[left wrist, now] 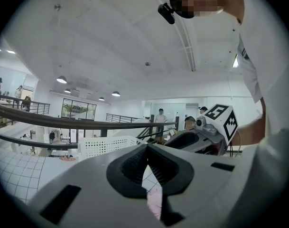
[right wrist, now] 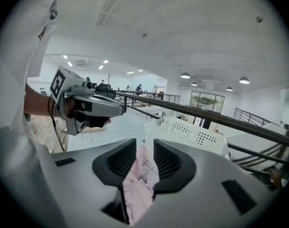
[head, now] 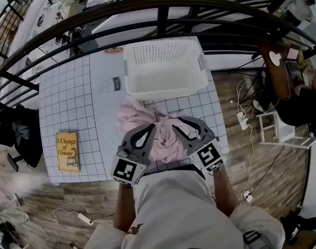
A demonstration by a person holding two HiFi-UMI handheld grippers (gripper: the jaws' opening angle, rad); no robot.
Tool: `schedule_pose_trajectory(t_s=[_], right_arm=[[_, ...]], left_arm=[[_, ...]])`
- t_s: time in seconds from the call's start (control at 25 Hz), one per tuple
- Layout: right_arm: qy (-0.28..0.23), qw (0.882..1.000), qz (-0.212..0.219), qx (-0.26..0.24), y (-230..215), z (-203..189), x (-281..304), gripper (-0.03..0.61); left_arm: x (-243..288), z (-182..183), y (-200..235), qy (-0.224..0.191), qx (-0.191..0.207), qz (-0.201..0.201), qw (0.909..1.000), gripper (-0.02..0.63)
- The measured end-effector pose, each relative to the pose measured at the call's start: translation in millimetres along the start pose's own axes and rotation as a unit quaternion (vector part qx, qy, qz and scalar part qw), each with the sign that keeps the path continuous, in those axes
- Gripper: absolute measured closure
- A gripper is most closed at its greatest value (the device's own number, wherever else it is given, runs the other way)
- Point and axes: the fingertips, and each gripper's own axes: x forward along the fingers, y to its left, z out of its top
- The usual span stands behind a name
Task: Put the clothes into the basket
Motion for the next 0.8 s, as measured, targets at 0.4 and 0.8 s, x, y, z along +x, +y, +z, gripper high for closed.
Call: schedule_pose_trajectory(t_s=[0.4, 0.8], right_arm=[[0.098, 0.993, 0.06, -0.039, 19.4, -55.1, 20.0, 0.405], [0.146, 0.982, 0.104, -0.052, 35.5, -88.1, 37.1, 0.346]], left_arm=[[14.0, -43.1, -10.0, 0.053, 0.02, -0.007, 0.9984, 0.612], [17.0, -69.0, -9.5, 0.075, 0.001, -0.014, 0.9971, 0.612]])
